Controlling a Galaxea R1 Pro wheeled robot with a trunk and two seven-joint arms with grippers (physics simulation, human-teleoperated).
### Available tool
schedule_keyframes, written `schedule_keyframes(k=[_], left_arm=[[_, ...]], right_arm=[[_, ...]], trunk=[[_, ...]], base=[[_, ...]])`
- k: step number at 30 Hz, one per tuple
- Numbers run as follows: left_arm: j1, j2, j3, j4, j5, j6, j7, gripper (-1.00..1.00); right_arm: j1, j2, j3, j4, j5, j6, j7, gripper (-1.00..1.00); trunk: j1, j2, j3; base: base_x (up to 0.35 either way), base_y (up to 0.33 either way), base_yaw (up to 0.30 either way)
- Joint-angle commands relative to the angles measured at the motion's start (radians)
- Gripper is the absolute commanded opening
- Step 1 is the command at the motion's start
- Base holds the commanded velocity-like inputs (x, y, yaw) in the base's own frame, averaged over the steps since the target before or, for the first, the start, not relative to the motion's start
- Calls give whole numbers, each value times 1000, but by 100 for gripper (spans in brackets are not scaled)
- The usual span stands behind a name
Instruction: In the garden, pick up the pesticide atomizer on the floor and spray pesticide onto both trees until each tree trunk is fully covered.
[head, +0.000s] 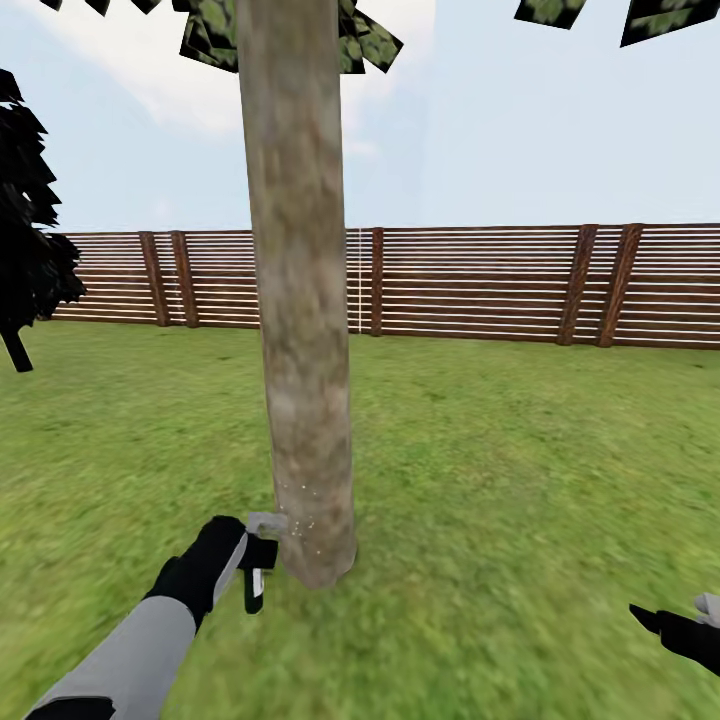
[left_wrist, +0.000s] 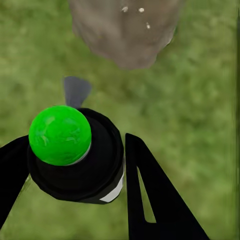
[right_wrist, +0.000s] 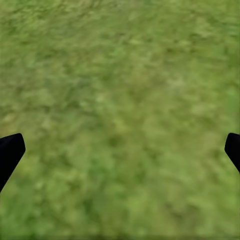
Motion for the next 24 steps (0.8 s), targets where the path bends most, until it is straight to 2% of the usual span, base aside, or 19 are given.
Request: schedule_keyframes(k=[1,4,5,7,10,13,16,19,24], left_arm=[[0,-1,-1,-29,0,24,0,-100],[0,-3,-3,-87,0,81,0,-100],[0,-3,-15,-103,0,106,0,-100],[-1,-2,-64,-114,0,141,0,-100],[-13,0,-81,-116,0,156,0,-100],[-60,0,-83,-117,1,212,0,-100],[-141,-2,-83,-115,3,234,0,-100],[-174,-3,-83,-114,4,237,-1,-100],[-229,-3,-83,-114,4,249,-14,-100]], right_arm=[[0,0,0,0,0,0,0,100],[0,0,0,0,-1,0,0,100],[0,0,0,0,-1,0,0,100],[0,0,0,0,-1,0,0,100],[0,0,0,0,-1,0,0,100],[0,0,0,0,-1,0,0,100],[0,0,0,0,-1,0,0,100],[0,0,0,0,-1,0,0,100],[0,0,0,0,-1,0,0,100]], trunk=[[0,0,0],[0,0,0],[0,0,0],[0,0,0],[0,0,0],[0,0,0],[0,0,0],[0,0,0],[0,0,0]], base=[[0,0,0],[0,0,0],[-71,0,0],[-237,0,0],[-246,0,0],[-40,0,0],[-6,0,-104],[-1,0,-234],[0,0,-32]])
